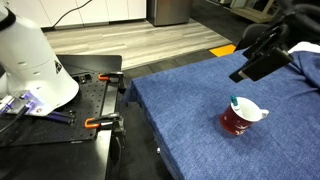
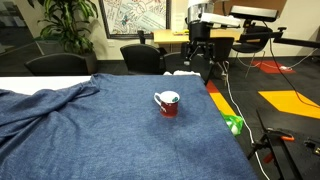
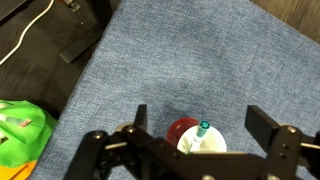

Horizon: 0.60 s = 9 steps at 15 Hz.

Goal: Put the marker on the table

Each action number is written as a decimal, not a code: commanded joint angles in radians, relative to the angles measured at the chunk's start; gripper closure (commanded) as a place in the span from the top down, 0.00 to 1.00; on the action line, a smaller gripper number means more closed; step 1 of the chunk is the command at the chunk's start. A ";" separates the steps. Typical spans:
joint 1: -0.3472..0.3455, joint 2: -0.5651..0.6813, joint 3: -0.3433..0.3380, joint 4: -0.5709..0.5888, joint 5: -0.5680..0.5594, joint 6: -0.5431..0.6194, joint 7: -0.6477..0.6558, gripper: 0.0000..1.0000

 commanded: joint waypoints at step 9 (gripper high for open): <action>-0.014 0.143 0.017 0.102 0.113 -0.021 0.015 1.00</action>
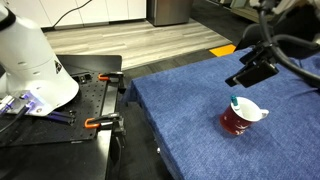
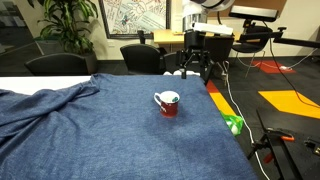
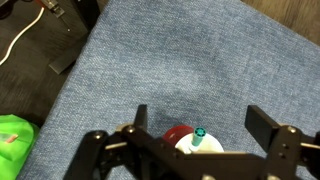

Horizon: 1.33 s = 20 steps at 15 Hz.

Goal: Put the marker on the table

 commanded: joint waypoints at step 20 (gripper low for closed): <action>-0.040 0.263 0.010 0.167 0.137 0.123 0.118 0.63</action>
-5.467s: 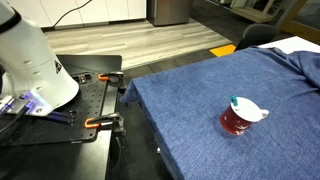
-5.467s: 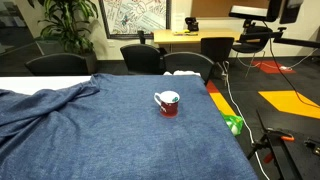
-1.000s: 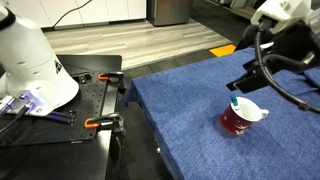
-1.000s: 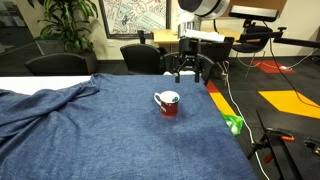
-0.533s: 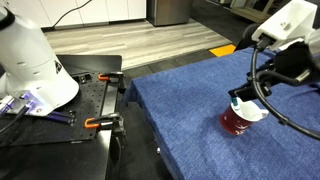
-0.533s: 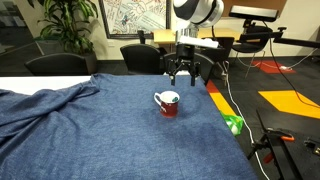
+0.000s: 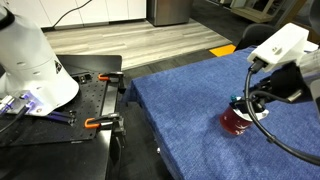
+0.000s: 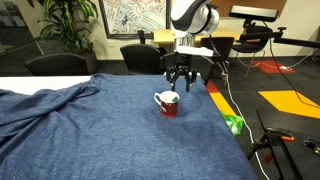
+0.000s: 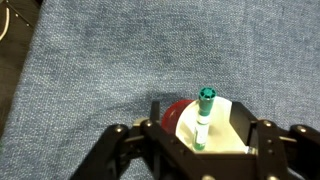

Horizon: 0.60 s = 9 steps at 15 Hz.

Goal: Put the marker on the table

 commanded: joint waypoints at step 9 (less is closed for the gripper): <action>0.002 0.057 0.014 0.085 -0.011 0.038 0.082 0.51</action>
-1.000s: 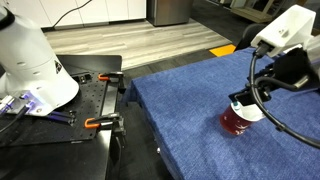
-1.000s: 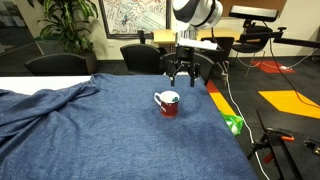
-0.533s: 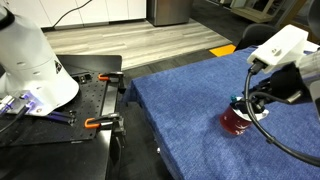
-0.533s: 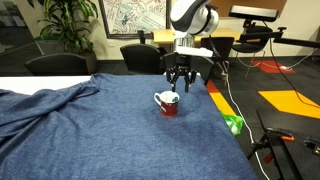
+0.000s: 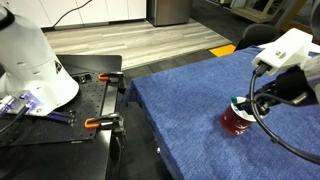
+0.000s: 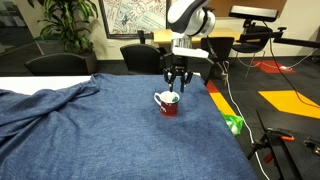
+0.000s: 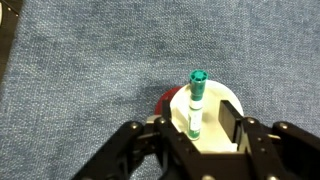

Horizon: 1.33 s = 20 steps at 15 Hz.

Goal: Put the marker on the table

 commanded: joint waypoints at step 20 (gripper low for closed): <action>0.025 0.136 0.015 0.131 -0.039 -0.003 0.096 0.43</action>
